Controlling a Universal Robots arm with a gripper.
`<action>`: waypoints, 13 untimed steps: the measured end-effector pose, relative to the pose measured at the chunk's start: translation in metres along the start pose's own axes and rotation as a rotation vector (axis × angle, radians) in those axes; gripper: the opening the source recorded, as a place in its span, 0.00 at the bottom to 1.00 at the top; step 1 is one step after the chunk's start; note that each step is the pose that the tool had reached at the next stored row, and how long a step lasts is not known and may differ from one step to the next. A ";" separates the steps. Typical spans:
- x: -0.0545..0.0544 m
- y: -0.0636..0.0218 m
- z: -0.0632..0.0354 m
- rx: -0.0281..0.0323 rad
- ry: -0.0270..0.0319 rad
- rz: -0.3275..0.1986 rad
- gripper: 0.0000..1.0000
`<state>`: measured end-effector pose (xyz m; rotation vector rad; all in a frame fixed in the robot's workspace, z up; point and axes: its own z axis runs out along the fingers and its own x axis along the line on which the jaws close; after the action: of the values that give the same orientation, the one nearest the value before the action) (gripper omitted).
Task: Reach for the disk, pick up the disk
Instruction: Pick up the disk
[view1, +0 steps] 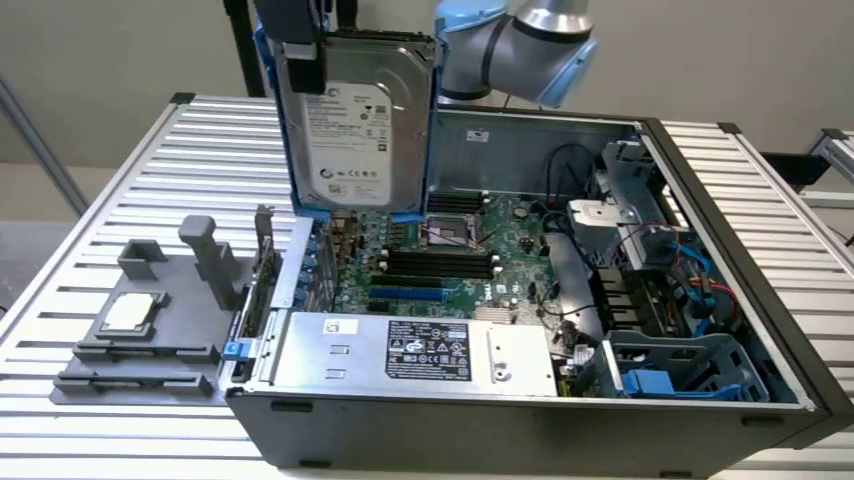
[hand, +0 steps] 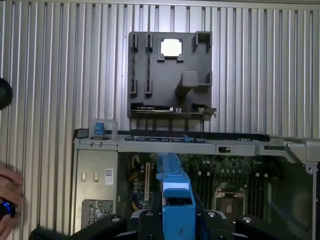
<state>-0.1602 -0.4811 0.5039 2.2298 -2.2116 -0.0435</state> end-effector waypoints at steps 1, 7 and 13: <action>0.002 -0.0043 -0.0001 0.0000 -0.0001 0.000 0.33; 0.014 -0.0303 -0.0009 0.0000 0.0000 0.000 0.33; 0.026 -0.0575 -0.0017 0.0000 -0.0005 0.000 0.33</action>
<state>-0.1025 -0.5063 0.5039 2.2300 -2.2119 -0.0440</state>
